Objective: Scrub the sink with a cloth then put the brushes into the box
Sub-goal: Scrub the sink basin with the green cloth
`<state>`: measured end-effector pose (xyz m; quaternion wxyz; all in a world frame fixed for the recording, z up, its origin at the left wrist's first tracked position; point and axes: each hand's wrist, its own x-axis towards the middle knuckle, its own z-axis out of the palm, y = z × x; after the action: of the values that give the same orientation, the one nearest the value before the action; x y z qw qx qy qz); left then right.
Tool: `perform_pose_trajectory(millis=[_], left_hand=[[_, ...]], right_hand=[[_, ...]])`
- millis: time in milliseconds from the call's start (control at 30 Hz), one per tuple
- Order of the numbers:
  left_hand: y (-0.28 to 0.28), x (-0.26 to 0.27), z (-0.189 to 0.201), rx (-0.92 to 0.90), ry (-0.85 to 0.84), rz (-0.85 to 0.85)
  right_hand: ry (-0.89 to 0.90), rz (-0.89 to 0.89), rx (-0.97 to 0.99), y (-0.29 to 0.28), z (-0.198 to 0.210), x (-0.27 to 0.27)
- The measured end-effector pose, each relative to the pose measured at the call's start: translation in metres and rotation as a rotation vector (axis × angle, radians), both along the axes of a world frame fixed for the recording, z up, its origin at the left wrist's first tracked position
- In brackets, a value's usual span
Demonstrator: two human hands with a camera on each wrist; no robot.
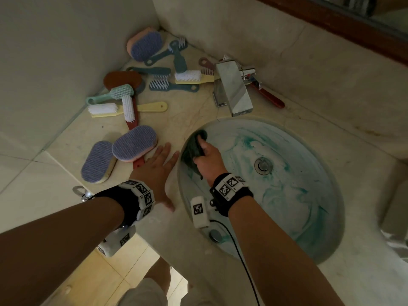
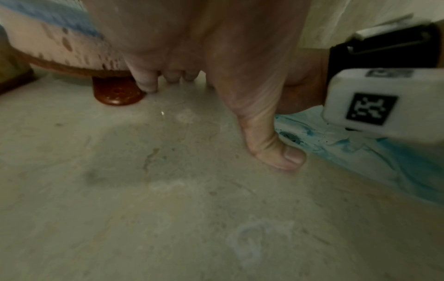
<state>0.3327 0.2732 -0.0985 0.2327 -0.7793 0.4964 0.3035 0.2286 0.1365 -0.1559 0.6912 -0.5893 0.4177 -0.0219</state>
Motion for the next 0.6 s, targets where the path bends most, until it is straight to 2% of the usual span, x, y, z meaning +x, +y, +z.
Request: perform_pose_trajectory(millis=[133, 200, 300, 467, 600], left_hand=[[-0.001, 0.0, 0.002, 0.011, -0.001, 0.001], [-0.002, -0.001, 0.004, 0.011, 0.0, 0.002], [-0.002, -0.003, 0.006, 0.008, 0.012, 0.005], [-0.002, 0.0, 0.005, -0.003, 0.027, 0.019], [-0.002, -0.001, 0.007, 0.006, 0.027, 0.024]], right_hand=[[0.055, 0.299, -0.074, 0.008, -0.004, -0.014], [0.065, 0.362, -0.067, 0.011, -0.003, -0.019], [0.065, 0.303, -0.024, 0.012, 0.0, -0.017], [0.031, 0.091, 0.046, 0.0, 0.008, -0.005], [0.035, 0.124, 0.03, 0.003, 0.013, -0.008]])
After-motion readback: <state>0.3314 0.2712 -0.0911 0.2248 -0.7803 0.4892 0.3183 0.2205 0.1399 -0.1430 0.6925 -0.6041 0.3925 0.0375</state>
